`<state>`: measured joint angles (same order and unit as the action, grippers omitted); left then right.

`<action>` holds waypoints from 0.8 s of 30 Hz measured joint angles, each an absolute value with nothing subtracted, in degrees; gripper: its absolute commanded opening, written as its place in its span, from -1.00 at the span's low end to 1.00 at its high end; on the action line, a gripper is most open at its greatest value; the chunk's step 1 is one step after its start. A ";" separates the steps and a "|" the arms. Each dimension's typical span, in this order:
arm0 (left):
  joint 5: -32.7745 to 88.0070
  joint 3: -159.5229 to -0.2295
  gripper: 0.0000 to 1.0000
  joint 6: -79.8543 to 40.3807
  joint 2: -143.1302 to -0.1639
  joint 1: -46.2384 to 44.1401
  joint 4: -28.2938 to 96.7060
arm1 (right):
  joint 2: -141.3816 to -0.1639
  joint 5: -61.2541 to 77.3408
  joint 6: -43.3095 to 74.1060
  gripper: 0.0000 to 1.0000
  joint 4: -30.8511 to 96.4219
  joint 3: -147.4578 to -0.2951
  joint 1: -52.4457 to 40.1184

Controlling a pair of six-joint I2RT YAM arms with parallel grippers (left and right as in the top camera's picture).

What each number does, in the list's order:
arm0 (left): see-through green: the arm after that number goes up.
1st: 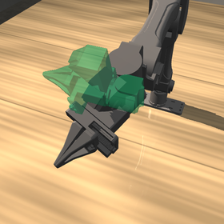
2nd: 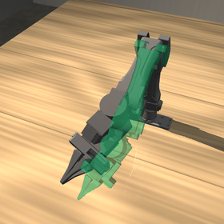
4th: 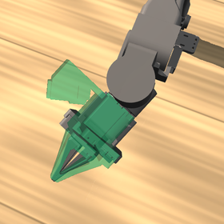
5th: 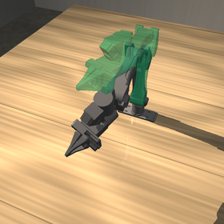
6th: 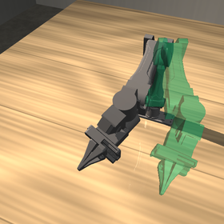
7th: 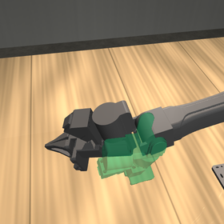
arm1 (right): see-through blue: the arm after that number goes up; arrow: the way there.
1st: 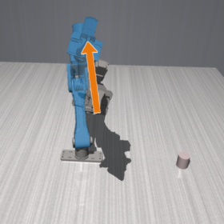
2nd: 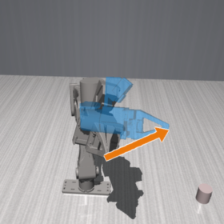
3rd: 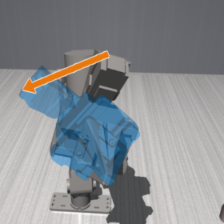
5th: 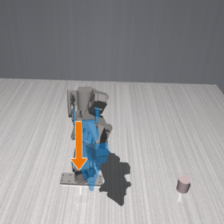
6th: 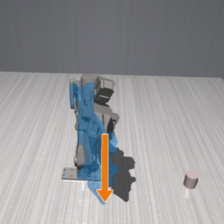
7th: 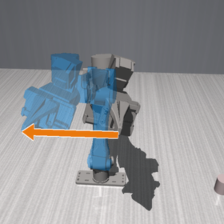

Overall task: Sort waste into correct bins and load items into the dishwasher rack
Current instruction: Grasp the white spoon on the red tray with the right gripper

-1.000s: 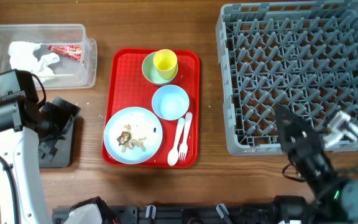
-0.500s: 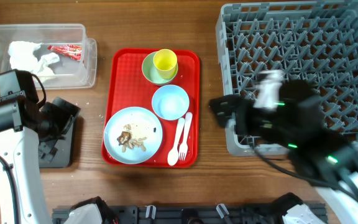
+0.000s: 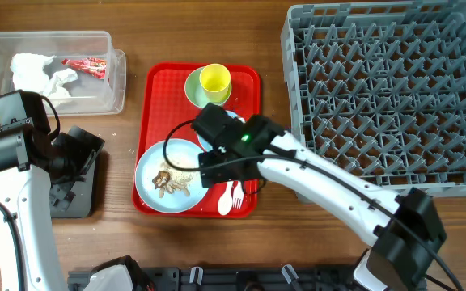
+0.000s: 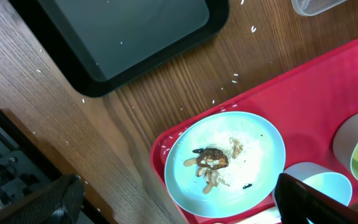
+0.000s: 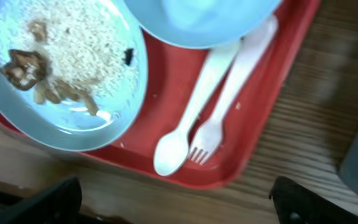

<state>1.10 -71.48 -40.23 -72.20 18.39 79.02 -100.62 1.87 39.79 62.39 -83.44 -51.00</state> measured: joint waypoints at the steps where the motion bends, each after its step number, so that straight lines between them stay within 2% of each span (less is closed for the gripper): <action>1: 1.10 -71.48 1.00 -40.23 -72.20 18.39 79.05 | -100.86 1.87 39.81 1.00 61.60 -83.44 -51.22; 14: 1.10 -71.48 1.00 -40.23 -72.20 18.39 79.05 | -111.90 1.04 42.52 0.99 58.59 -83.66 -51.18; 16: 1.10 -71.48 1.00 -40.23 -72.20 18.39 79.05 | -113.60 1.08 43.99 0.69 58.85 -83.66 -51.18; 19: 1.10 -71.48 1.00 -40.23 -72.20 18.39 79.05 | -114.19 1.06 46.17 0.01 58.83 -83.68 -51.18; 21: 1.10 -71.48 1.00 -40.23 -72.20 18.39 79.05 | -114.19 1.04 47.24 -0.13 58.83 -83.68 -51.18; 24: 1.10 -71.48 1.00 -40.23 -72.20 18.39 79.05 | -114.19 0.99 48.69 -0.16 58.87 -83.68 -51.18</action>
